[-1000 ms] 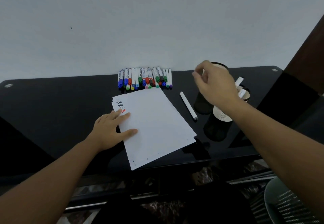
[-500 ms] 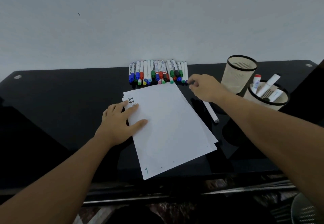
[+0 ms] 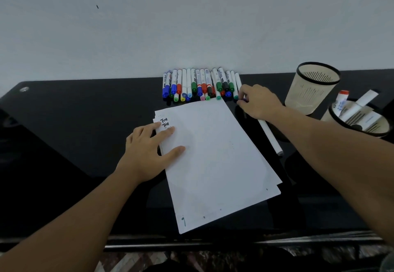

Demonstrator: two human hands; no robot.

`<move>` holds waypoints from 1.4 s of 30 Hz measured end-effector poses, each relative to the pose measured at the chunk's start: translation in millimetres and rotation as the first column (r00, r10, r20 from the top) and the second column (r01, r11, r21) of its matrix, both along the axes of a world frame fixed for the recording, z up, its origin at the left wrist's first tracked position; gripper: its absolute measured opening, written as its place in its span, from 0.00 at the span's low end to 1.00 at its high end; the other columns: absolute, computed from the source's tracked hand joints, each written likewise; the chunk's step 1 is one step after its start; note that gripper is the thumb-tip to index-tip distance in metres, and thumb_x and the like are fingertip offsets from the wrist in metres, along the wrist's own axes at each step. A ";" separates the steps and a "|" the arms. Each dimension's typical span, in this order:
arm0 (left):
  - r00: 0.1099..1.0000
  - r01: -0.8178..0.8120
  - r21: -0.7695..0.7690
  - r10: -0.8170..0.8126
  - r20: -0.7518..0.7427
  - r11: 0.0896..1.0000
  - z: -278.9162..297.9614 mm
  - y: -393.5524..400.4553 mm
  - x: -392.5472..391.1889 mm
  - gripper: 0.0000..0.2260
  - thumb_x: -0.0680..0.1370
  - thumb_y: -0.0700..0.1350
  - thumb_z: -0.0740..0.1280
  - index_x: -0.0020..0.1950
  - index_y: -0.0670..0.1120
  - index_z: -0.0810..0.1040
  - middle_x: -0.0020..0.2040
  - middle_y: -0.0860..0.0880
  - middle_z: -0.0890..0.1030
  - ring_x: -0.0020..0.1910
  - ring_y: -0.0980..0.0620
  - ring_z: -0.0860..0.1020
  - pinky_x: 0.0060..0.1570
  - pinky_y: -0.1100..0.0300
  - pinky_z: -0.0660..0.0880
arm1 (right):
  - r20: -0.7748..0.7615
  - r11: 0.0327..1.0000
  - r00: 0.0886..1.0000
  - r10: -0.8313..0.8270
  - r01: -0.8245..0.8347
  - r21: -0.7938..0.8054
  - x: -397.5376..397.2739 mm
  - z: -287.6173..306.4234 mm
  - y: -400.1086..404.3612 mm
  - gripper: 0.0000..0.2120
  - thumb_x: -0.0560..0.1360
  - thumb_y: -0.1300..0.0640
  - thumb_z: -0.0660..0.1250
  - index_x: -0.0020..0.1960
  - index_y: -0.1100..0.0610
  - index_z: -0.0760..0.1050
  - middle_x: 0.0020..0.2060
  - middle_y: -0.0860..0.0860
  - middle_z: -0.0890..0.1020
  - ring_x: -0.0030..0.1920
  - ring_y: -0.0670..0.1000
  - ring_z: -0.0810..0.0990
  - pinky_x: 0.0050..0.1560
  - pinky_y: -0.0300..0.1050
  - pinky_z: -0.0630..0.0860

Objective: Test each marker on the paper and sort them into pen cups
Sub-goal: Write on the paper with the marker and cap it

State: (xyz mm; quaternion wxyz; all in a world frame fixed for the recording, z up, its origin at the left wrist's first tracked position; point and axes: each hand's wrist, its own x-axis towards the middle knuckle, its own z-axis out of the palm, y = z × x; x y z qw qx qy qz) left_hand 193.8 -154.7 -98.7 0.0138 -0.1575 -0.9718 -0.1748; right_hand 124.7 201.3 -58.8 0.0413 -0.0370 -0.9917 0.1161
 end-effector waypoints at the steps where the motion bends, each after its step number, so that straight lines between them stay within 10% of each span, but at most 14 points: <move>1: 1.000 -0.001 0.002 0.001 -0.001 1.000 0.0 -0.1 -0.2 0.37 0.71 0.79 0.50 0.76 0.66 0.66 0.78 0.56 0.62 0.77 0.52 0.54 0.77 0.44 0.51 | -0.004 1.000 1.000 0.000 0.000 0.000 0.0 -1.2 1.0 0.05 0.81 0.46 0.65 0.53 0.45 0.71 0.51 0.53 0.75 0.50 0.57 0.76 0.54 0.57 0.78; 14: 1.000 -0.006 0.016 0.006 -0.009 1.000 -0.2 -0.1 -0.6 0.36 0.71 0.78 0.51 0.76 0.66 0.66 0.78 0.57 0.62 0.77 0.53 0.54 0.77 0.44 0.52 | -0.183 1.000 0.983 -0.017 0.020 0.017 8.5 -3.9 -6.2 0.06 0.82 0.55 0.62 0.53 0.56 0.65 0.47 0.58 0.76 0.42 0.60 0.76 0.41 0.53 0.73; 25: 1.000 -0.002 0.034 0.002 -0.025 0.999 2.4 1.4 0.6 0.38 0.71 0.78 0.50 0.76 0.63 0.68 0.77 0.55 0.64 0.76 0.51 0.57 0.76 0.44 0.55 | -0.698 0.974 0.699 0.154 -0.224 -0.010 41.3 17.7 -37.3 0.09 0.83 0.57 0.65 0.58 0.62 0.78 0.56 0.60 0.75 0.50 0.55 0.76 0.50 0.50 0.77; 30: 0.999 -0.004 0.152 0.011 -0.045 0.988 6.5 2.8 3.9 0.37 0.73 0.74 0.57 0.79 0.58 0.64 0.75 0.53 0.66 0.74 0.51 0.60 0.74 0.45 0.61 | -0.503 0.878 0.730 0.462 -0.458 0.141 63.4 42.5 -82.6 0.18 0.86 0.47 0.53 0.65 0.57 0.74 0.49 0.56 0.77 0.41 0.55 0.76 0.38 0.50 0.76; 36: 0.990 -0.025 0.293 0.065 -0.129 0.956 3.8 2.3 7.5 0.31 0.79 0.61 0.67 0.78 0.51 0.64 0.71 0.51 0.70 0.69 0.53 0.65 0.65 0.56 0.66 | -0.074 0.857 0.865 0.496 -0.502 -0.116 83.1 25.1 -128.8 0.14 0.87 0.48 0.52 0.68 0.54 0.64 0.55 0.52 0.79 0.49 0.52 0.78 0.49 0.52 0.72; 42: 0.976 0.020 0.296 0.046 -0.213 0.955 4.0 -0.2 9.7 0.26 0.80 0.57 0.67 0.75 0.50 0.70 0.65 0.51 0.76 0.63 0.54 0.69 0.58 0.60 0.68 | 0.053 0.842 0.851 0.523 -0.525 0.124 76.7 10.6 -141.6 0.19 0.87 0.43 0.48 0.75 0.46 0.65 0.53 0.51 0.79 0.52 0.54 0.79 0.50 0.55 0.79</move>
